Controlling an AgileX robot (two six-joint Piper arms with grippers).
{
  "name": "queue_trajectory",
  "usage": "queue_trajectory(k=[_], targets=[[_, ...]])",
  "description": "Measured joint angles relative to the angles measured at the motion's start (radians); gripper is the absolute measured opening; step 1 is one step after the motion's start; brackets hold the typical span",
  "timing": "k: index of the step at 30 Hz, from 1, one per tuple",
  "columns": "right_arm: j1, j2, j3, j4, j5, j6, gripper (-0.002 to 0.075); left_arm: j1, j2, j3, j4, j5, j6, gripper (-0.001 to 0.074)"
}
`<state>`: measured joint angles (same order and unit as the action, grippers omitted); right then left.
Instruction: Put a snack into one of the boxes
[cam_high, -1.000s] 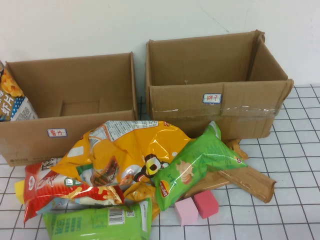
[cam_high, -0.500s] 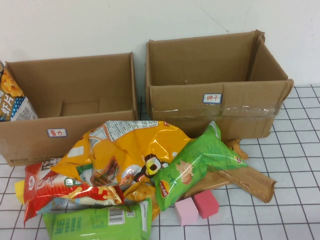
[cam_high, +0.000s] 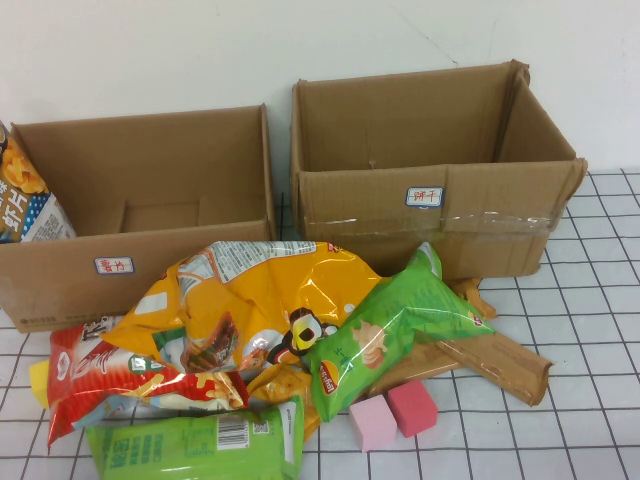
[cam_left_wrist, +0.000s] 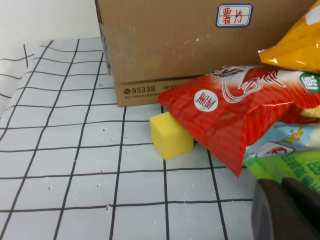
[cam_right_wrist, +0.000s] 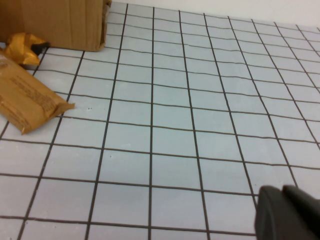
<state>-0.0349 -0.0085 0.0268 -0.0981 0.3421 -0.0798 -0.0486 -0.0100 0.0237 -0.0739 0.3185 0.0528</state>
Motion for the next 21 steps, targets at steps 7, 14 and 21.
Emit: queue_trajectory(k=[7,14,21], targets=[[0.000,0.000,0.000,0.000,0.000,0.000,-0.0001,0.000,0.000,0.000,0.000,0.000,0.000,-0.0001],[0.000,0.000,0.000,0.000,0.000,0.012,-0.0001,0.000,0.000,0.000,0.000,0.000,0.000,-0.0001],[0.000,0.000,0.000,0.000,0.000,0.020,-0.0001,0.000,0.000,0.000,0.000,0.000,0.000,-0.0001]])
